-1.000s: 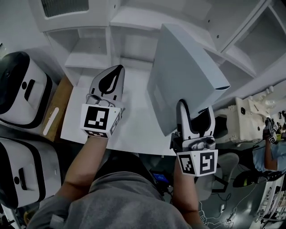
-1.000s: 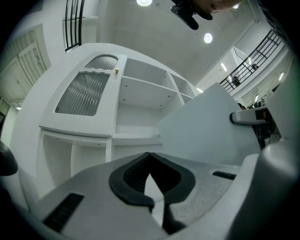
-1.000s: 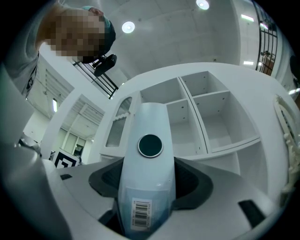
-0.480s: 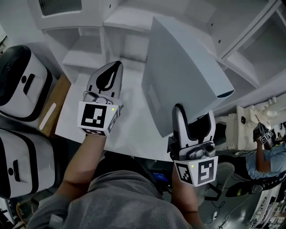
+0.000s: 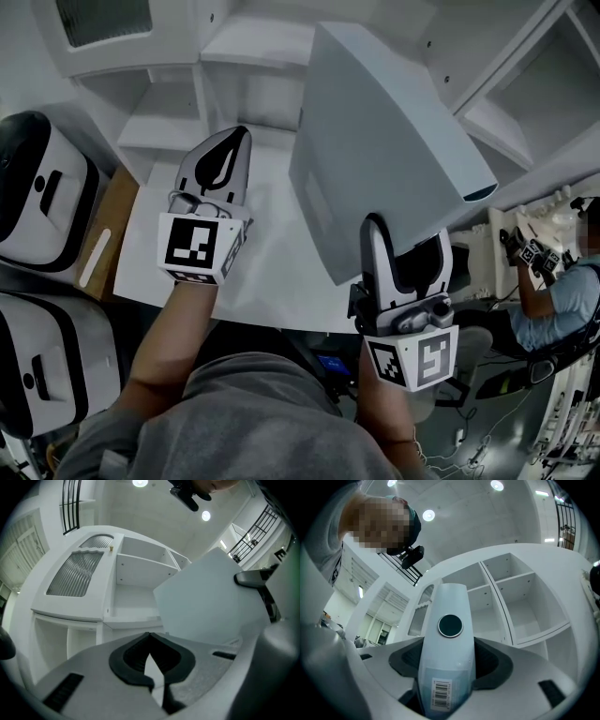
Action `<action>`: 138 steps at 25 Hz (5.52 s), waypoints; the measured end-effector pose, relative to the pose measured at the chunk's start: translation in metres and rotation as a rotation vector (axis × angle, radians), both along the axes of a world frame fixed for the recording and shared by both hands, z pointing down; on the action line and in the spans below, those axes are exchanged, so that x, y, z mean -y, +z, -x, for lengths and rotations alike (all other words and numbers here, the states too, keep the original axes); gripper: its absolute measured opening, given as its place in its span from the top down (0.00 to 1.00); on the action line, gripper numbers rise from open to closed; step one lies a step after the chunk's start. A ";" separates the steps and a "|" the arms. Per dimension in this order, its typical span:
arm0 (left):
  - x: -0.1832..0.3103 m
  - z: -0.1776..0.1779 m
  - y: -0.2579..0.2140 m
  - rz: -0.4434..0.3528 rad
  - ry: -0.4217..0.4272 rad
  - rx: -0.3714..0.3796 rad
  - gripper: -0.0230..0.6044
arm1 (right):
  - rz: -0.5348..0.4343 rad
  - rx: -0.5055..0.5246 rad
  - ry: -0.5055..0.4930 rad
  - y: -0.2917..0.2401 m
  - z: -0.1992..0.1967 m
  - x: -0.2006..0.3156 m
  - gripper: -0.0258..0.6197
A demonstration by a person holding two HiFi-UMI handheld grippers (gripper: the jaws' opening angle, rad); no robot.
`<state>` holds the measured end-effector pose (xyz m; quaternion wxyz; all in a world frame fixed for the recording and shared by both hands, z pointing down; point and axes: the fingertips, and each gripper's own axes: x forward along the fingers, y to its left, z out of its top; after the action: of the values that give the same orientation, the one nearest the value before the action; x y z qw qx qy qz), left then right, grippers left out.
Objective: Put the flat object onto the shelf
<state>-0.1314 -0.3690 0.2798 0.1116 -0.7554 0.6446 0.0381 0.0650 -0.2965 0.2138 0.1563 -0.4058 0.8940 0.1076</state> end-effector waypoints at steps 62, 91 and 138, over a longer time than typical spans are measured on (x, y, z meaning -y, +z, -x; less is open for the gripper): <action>-0.021 -0.011 -0.118 -0.242 0.070 0.020 0.95 | -0.548 -0.210 0.083 -0.178 0.027 -0.070 0.50; -0.010 0.021 -0.099 -0.185 0.028 0.023 0.95 | -0.586 -0.828 0.167 -0.113 0.102 0.019 0.50; 0.055 0.055 -0.036 -0.056 -0.012 -0.003 0.95 | -0.746 -1.329 0.190 -0.007 0.179 0.140 0.50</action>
<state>-0.1863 -0.4236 0.2442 0.1320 -0.7479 0.6481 0.0564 -0.1138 -0.4360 0.2071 -0.2974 -0.2515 0.6659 0.6363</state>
